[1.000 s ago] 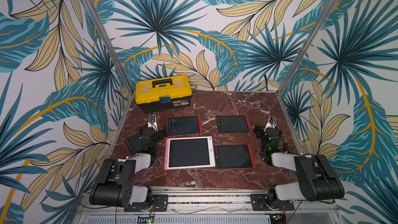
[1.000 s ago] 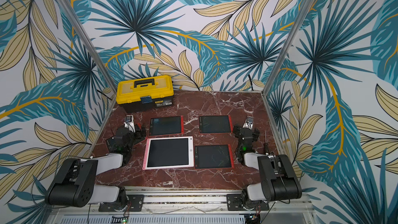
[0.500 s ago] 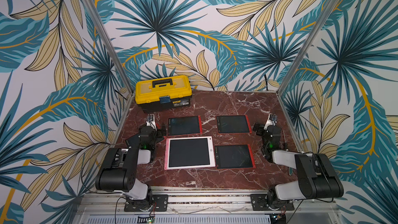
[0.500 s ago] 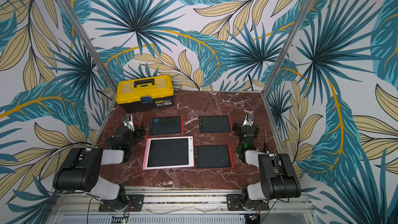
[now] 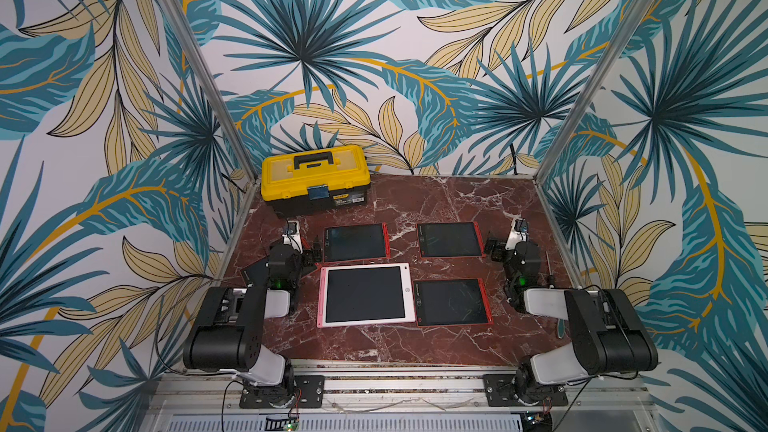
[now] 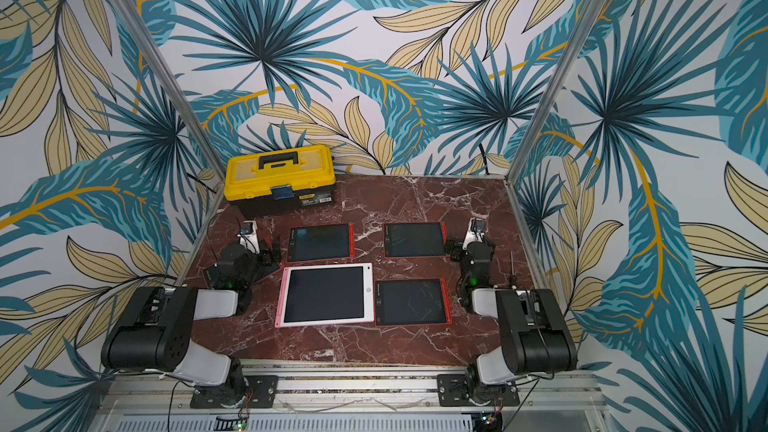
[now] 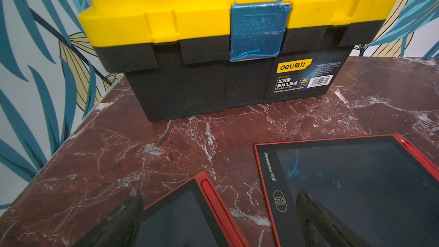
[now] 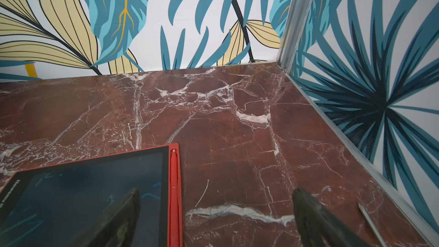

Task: Place the stylus back onto the writing tablet
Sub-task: Reset both arms

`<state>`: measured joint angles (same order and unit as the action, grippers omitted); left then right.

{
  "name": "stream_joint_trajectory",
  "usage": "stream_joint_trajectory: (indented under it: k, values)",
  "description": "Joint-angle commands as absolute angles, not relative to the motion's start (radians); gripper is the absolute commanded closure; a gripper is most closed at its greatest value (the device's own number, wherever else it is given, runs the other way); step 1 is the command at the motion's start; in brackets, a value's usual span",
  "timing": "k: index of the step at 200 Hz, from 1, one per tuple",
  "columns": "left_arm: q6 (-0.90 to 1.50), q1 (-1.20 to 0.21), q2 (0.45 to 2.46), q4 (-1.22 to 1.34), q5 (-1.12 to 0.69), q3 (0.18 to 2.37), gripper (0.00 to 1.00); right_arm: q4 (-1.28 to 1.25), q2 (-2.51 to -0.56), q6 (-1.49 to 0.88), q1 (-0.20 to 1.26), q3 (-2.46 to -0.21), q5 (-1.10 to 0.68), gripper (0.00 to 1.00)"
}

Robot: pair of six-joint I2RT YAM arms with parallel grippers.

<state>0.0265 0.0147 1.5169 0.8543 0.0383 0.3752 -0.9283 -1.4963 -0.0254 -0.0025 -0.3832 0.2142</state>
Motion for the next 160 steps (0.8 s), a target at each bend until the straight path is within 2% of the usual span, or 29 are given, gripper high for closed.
stream_joint_trajectory:
  k: [1, 42, 51, 68, 89, 160]
  values:
    - [0.030, 0.026, 1.514, 0.806, 0.039, 0.415, 0.00, -0.981, -1.492, -0.015, -0.008, -0.331, 0.194, 0.01]
    - [0.030, 0.026, 1.515, 0.807, 0.038, 0.416, 0.00, -1.224, -1.512, 0.000, -0.007, -0.210, 0.160, 0.00]
    - [0.031, 0.026, 1.515, 0.806, 0.038, 0.416, 0.00, -1.147, -1.518, -0.006, -0.009, -0.265, 0.175, 0.00]
    - [0.031, 0.026, 1.515, 0.806, 0.038, 0.416, 0.00, -0.785, -1.485, -0.058, -0.009, -0.419, 0.238, 0.01]
    - [0.030, 0.026, 1.515, 0.806, 0.038, 0.416, 0.00, -0.917, -1.506, -0.034, -0.011, -0.375, 0.223, 0.01]
    - [0.031, 0.026, 1.514, 0.806, 0.038, 0.416, 0.00, -0.903, -1.504, -0.013, -0.008, -0.378, 0.192, 0.01]
